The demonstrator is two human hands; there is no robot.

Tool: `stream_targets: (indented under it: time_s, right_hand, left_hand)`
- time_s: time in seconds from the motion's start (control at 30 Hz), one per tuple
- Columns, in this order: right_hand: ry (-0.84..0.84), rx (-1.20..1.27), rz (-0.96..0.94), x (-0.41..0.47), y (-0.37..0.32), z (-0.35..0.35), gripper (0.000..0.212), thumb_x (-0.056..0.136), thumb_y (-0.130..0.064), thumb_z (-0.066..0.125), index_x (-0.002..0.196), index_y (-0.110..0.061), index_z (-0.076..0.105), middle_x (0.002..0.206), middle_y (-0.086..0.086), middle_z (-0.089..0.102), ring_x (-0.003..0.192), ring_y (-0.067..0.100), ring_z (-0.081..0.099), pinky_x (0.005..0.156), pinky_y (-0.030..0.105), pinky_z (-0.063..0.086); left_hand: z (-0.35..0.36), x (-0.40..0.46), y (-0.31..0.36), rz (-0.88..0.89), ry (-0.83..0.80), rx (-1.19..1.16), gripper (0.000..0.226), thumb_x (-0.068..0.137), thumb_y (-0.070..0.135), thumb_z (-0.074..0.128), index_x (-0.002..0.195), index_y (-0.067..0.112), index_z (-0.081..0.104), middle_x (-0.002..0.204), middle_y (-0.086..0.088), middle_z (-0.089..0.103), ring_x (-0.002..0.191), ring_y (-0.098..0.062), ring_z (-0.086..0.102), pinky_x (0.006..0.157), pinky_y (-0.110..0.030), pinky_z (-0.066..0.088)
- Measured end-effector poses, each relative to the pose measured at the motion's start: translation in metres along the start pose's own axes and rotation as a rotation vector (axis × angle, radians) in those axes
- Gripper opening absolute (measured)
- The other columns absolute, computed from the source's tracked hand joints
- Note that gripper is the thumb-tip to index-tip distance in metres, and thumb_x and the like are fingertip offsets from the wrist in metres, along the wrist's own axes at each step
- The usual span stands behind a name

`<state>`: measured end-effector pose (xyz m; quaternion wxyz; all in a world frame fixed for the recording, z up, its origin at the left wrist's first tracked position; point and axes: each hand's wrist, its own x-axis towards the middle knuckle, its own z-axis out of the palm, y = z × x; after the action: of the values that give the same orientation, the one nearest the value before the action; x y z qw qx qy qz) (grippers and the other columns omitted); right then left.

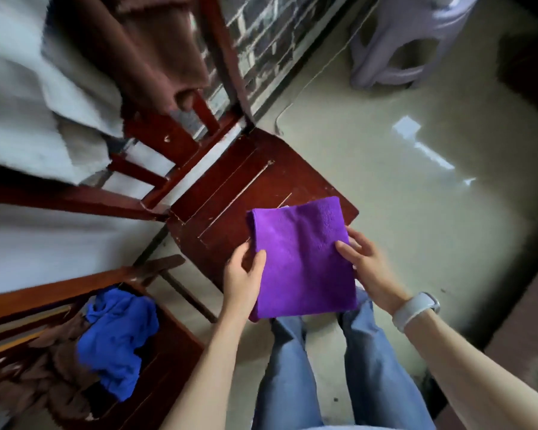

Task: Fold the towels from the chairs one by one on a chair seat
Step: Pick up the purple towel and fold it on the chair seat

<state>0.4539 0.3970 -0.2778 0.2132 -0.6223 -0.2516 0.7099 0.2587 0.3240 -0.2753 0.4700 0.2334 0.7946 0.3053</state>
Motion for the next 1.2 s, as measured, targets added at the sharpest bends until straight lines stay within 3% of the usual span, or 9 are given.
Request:
stream_targets:
  time_s: [0.1, 0.2, 0.3, 0.4, 0.53, 0.7, 0.87, 1.03, 1.2]
  right_hand:
    - [0.108, 0.073, -0.036, -0.018, -0.024, -0.049, 0.025, 0.091, -0.009, 0.053, 0.113, -0.021, 0.054, 0.083, -0.007, 0.069, 0.067, 0.005, 0.065, 0.062, 0.021, 0.053]
    - [0.220, 0.068, -0.099, -0.028, -0.054, -0.105, 0.028, 0.091, -0.008, 0.052, 0.118, -0.015, 0.053, 0.086, 0.001, 0.063, 0.071, 0.012, 0.059, 0.067, 0.023, 0.049]
    - [0.300, 0.068, -0.145, -0.038, -0.091, -0.180, 0.025, 0.092, -0.007, 0.051, 0.115, -0.013, 0.054, 0.088, 0.004, 0.061, 0.070, 0.011, 0.056, 0.055, 0.012, 0.047]
    - [0.382, 0.055, -0.201, -0.050, -0.129, -0.263, 0.020, 0.091, -0.009, 0.053, 0.110, -0.014, 0.056, 0.087, 0.000, 0.060, 0.072, 0.011, 0.057, 0.057, 0.016, 0.048]
    - [0.511, 0.076, -0.289, -0.068, -0.175, -0.362, 0.017, 0.089, -0.008, 0.055, 0.104, -0.016, 0.056, 0.084, -0.005, 0.060, 0.071, 0.007, 0.057, 0.054, 0.007, 0.047]
    - [0.644, 0.206, -0.335, -0.077, -0.219, -0.449, 0.016, 0.089, -0.010, 0.055, 0.104, -0.017, 0.057, 0.086, -0.005, 0.061, 0.074, 0.006, 0.058, 0.056, 0.009, 0.048]
    - [0.705, 0.304, -0.351, -0.051, -0.269, -0.514, 0.016, 0.089, -0.013, 0.056, 0.103, -0.019, 0.057, 0.092, -0.002, 0.063, 0.083, 0.011, 0.059, 0.068, 0.023, 0.049]
    - [0.747, 0.291, -0.380, -0.001, -0.344, -0.588, 0.017, 0.089, -0.013, 0.057, 0.105, -0.018, 0.058, 0.092, -0.005, 0.062, 0.083, 0.009, 0.058, 0.065, 0.021, 0.046]
    - [0.770, 0.273, -0.399, 0.044, -0.429, -0.656, 0.016, 0.089, -0.011, 0.056, 0.104, -0.016, 0.058, 0.089, -0.003, 0.062, 0.080, 0.009, 0.058, 0.064, 0.022, 0.045]
  left_hand:
    - [0.043, -0.009, 0.048, 0.043, -0.066, 0.088, 0.028, 0.087, 0.018, 0.058, 0.114, 0.011, 0.059, 0.111, -0.006, 0.065, 0.103, -0.021, 0.060, 0.094, -0.041, 0.047]
    - [0.096, -0.015, 0.100, 0.079, -0.107, 0.115, 0.029, 0.087, 0.016, 0.058, 0.115, 0.008, 0.058, 0.111, -0.009, 0.065, 0.103, -0.025, 0.061, 0.095, -0.044, 0.047]
    - [0.168, -0.029, 0.162, 0.136, -0.159, 0.110, 0.023, 0.087, 0.012, 0.058, 0.109, 0.012, 0.060, 0.103, -0.007, 0.065, 0.092, -0.020, 0.062, 0.089, -0.036, 0.049]
    - [0.245, -0.046, 0.216, 0.179, -0.226, 0.092, 0.014, 0.088, 0.012, 0.057, 0.100, 0.018, 0.059, 0.098, -0.007, 0.065, 0.079, -0.012, 0.061, 0.076, -0.028, 0.048]
    - [0.340, -0.074, 0.279, 0.245, -0.296, 0.067, 0.016, 0.088, 0.012, 0.057, 0.104, 0.013, 0.060, 0.089, 0.003, 0.063, 0.073, -0.002, 0.058, 0.065, -0.014, 0.047]
    - [0.434, -0.092, 0.362, 0.306, -0.443, 0.113, 0.021, 0.089, 0.016, 0.056, 0.110, 0.015, 0.059, 0.092, 0.003, 0.063, 0.082, -0.012, 0.060, 0.076, -0.027, 0.049]
    - [0.514, -0.073, 0.430, 0.407, -0.500, 0.177, 0.022, 0.088, 0.013, 0.057, 0.109, 0.010, 0.061, 0.091, 0.005, 0.062, 0.082, -0.009, 0.057, 0.074, -0.022, 0.044]
    - [0.602, -0.035, 0.499, 0.412, -0.522, 0.184, 0.022, 0.088, 0.014, 0.057, 0.110, 0.010, 0.060, 0.094, 0.003, 0.062, 0.088, -0.014, 0.058, 0.083, -0.030, 0.048]
    - [0.690, 0.000, 0.588, 0.460, -0.546, 0.179, 0.018, 0.088, 0.010, 0.057, 0.105, 0.009, 0.062, 0.096, 0.000, 0.063, 0.087, -0.012, 0.057, 0.080, -0.025, 0.043]
